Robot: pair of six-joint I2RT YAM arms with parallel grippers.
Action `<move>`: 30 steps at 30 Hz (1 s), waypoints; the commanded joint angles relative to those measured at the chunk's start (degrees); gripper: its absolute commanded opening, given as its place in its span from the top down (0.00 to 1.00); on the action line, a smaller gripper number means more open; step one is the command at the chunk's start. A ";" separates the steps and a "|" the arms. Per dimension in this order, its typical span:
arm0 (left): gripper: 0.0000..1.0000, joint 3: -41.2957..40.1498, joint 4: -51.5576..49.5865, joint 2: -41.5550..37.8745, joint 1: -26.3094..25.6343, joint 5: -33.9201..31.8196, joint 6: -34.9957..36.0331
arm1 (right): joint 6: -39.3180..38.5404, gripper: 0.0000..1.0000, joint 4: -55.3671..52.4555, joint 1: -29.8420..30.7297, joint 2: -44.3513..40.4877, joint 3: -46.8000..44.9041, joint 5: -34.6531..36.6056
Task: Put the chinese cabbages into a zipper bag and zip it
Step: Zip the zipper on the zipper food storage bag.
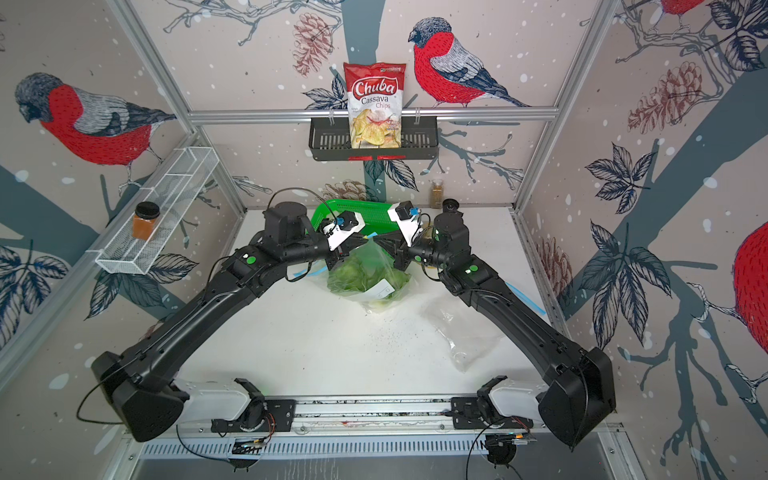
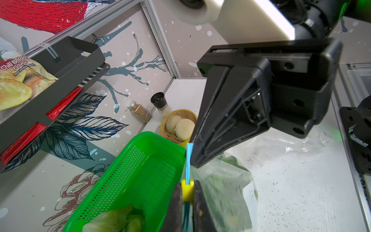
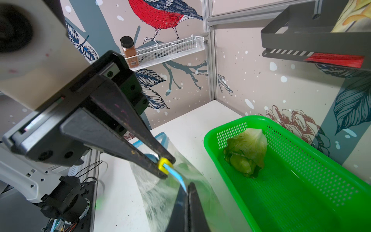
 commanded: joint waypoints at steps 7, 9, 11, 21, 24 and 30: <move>1.00 -1.87 -4.49 -1.92 0.11 -8.12 -2.61 | 3.13 1.00 4.18 -1.12 -0.77 -0.11 9.20; 1.00 -2.43 -5.16 -2.37 0.12 -9.60 -3.38 | 3.67 1.00 4.81 -1.60 -0.76 -0.46 9.29; 1.00 -3.35 -5.51 -2.89 0.20 -10.67 -3.98 | 3.93 1.00 4.85 -1.92 -0.72 -0.38 9.70; 1.00 -5.31 -10.08 -5.18 0.79 -14.89 -8.45 | 7.30 1.00 4.13 -3.66 -0.79 0.32 14.21; 1.00 -5.47 -12.79 -5.43 1.16 -16.67 -9.93 | 7.91 1.00 4.04 -4.12 -0.74 0.33 14.65; 1.00 -8.59 -15.28 -8.78 2.59 -17.91 -12.79 | 9.27 1.00 4.32 -4.86 -0.48 0.41 15.63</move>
